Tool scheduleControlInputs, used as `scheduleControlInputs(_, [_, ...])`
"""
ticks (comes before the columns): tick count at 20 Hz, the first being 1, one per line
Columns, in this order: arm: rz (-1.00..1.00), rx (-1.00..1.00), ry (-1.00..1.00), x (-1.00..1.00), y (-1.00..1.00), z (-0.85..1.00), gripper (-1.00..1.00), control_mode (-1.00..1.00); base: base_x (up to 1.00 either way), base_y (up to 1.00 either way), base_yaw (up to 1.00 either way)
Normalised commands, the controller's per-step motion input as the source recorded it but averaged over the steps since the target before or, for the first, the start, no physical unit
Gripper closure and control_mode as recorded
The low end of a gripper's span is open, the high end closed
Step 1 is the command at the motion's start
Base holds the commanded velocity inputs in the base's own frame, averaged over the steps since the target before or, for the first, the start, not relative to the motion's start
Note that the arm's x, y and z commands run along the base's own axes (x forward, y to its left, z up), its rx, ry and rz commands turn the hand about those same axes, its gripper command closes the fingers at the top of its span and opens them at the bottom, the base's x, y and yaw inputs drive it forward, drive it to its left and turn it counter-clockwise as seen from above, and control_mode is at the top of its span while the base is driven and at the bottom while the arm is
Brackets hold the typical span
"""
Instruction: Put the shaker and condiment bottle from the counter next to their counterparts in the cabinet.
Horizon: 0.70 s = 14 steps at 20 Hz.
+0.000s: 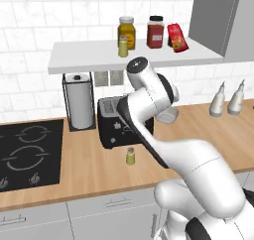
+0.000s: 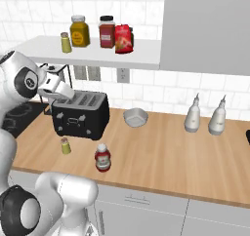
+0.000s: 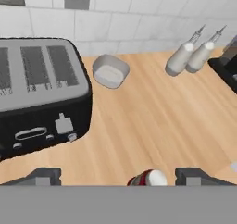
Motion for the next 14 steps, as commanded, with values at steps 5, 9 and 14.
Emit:
scheduleControlInputs(5, [-0.45,0.00,-0.17,0.00,0.40,-0.31,-1.00,-1.00,0.00,0.00,0.00])
scheduleControlInputs(9, [-0.47,0.02,-0.22,0.00,0.40,-0.36,-1.00,-1.00,0.00,0.00,0.00])
scheduleControlInputs(14, [-0.39,0.04,-0.32,0.00,0.42,-0.45,-1.00,-1.00,0.00,0.00,0.00])
